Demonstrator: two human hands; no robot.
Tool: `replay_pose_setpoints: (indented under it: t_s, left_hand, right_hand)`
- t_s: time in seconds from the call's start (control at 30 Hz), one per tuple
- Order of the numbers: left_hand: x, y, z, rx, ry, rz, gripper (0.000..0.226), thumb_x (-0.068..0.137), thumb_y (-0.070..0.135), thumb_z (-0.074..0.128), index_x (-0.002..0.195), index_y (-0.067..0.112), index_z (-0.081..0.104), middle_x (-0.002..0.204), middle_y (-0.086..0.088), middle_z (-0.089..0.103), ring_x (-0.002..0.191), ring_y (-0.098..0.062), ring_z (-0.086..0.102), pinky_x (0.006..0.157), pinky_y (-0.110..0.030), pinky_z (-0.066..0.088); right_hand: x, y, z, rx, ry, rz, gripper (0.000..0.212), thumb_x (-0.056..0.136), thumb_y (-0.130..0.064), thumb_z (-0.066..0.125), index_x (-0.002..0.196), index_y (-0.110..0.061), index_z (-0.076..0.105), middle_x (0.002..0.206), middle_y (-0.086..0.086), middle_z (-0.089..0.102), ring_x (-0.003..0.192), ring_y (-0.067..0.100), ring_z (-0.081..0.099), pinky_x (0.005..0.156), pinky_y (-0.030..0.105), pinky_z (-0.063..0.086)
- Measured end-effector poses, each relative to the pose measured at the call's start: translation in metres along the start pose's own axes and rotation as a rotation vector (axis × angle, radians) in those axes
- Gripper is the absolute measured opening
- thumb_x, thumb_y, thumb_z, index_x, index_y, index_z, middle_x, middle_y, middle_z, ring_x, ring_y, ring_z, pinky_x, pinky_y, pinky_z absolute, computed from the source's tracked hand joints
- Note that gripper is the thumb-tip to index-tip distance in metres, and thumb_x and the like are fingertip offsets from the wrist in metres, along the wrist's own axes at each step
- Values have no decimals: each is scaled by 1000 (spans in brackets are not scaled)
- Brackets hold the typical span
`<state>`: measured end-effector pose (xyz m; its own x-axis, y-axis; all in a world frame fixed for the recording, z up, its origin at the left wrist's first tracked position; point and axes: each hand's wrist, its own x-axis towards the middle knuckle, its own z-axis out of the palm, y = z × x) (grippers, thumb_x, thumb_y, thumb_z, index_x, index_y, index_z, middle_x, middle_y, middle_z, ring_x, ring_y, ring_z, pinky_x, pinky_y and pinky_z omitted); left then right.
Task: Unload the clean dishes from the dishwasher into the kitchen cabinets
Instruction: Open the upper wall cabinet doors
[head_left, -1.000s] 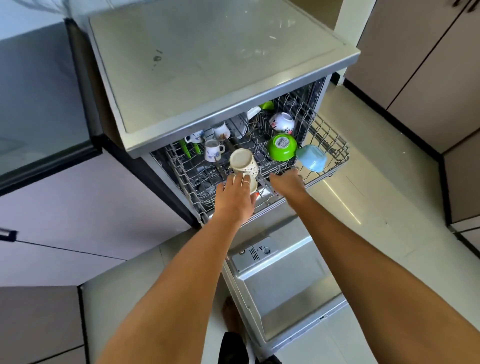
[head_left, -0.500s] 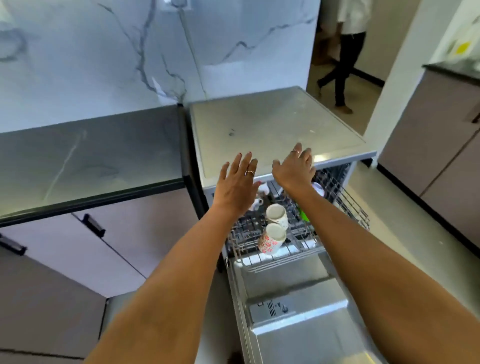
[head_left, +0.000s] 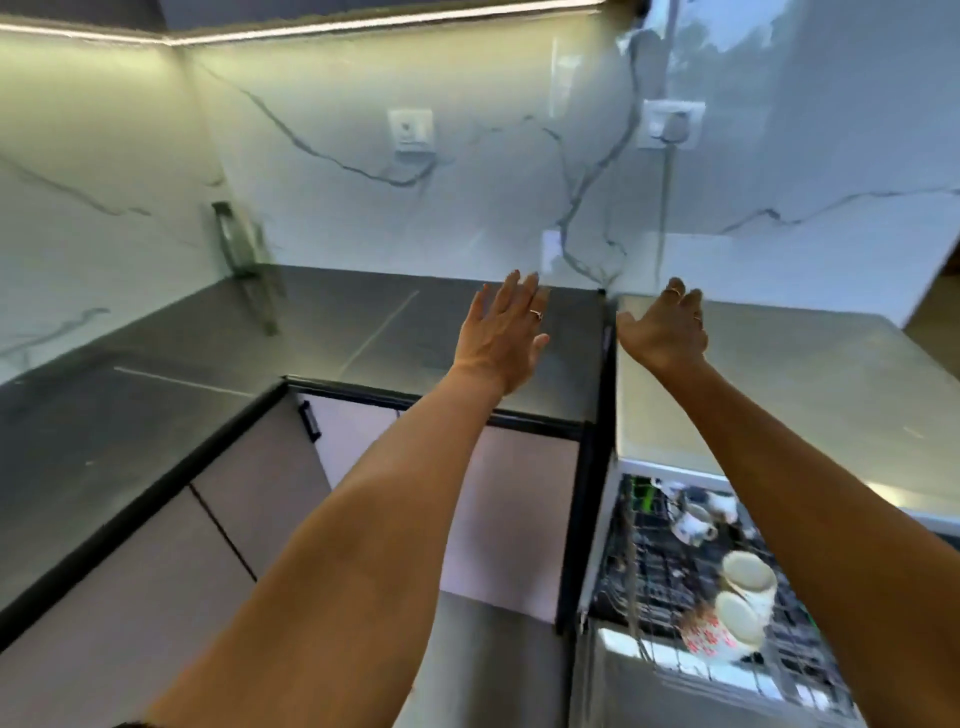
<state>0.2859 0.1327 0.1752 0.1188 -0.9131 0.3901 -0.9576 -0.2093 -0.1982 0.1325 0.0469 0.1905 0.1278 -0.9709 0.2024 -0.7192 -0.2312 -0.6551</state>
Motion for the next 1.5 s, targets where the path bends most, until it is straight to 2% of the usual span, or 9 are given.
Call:
replay_pose_setpoints:
  t_s: [0.13,0.5,0.7,0.97,1.03,1.13,1.23,1.33,1.5]
  left_hand:
    - [25,-57,-21,94,97,-68,58,102,37,30,152,15,11,161,-1,2,148,-20,-2,118,-42,1]
    - [147,-212,-42,155,259,-129,57,103,38,22,152,15,6,161,-2,-3,148,-19,-6,118,-40,-2]
    - [221,-291,-32,-33,345,-217,59,102,39,26,152,14,8,161,-2,1,148,-19,-2,119,-39,4]
    - [297,-341,-35,-360,489,-265,62,99,38,38,149,8,19,158,-8,18,146,-24,15,118,-41,19]
    - [318,-349,-42,-496,534,-274,63,98,38,42,149,7,21,156,-9,23,144,-25,20,116,-42,24]
    - [347,-358,-57,-865,561,-330,67,96,36,49,147,1,21,153,-14,29,141,-31,28,112,-44,28]
    - [368,-365,-69,-1323,493,-424,66,96,37,51,144,1,24,150,-14,34,136,-32,36,107,-39,34]
    - [383,-373,-74,-1738,382,-479,62,94,36,54,144,9,29,148,-9,36,133,-30,38,104,-40,36]
    - [400,-386,-67,-2169,328,-448,27,92,26,57,116,13,51,131,-11,52,124,-26,49,99,-43,40]
  right_hand:
    - [19,-47,10,-23,28,-125,75,91,-32,54,148,-3,14,153,23,16,143,37,19,115,53,22]
    - [111,-190,48,-116,180,-389,77,91,-25,55,150,-4,10,157,21,5,146,34,9,119,49,12]
    - [167,-272,77,-209,272,-483,75,93,-24,52,150,-4,7,158,20,-3,147,32,1,119,47,7]
    - [218,-351,90,-479,441,-667,75,94,-25,51,150,-3,8,158,22,-5,148,33,0,118,47,5]
    - [232,-370,88,-529,463,-685,76,93,-26,53,150,-4,8,158,21,-5,148,33,-2,118,47,5]
    - [253,-396,87,-584,499,-707,76,91,-25,56,149,-4,12,158,22,-1,147,35,2,118,48,7]
    - [272,-417,88,-627,515,-705,77,90,-27,59,149,-5,15,158,20,2,147,35,6,117,49,9]
    - [287,-434,91,-670,506,-711,79,91,-29,57,150,-6,10,159,18,0,147,34,3,117,50,9]
    - [305,-453,98,-687,447,-707,81,92,-29,54,152,-10,3,160,11,-5,148,29,-1,118,49,6]
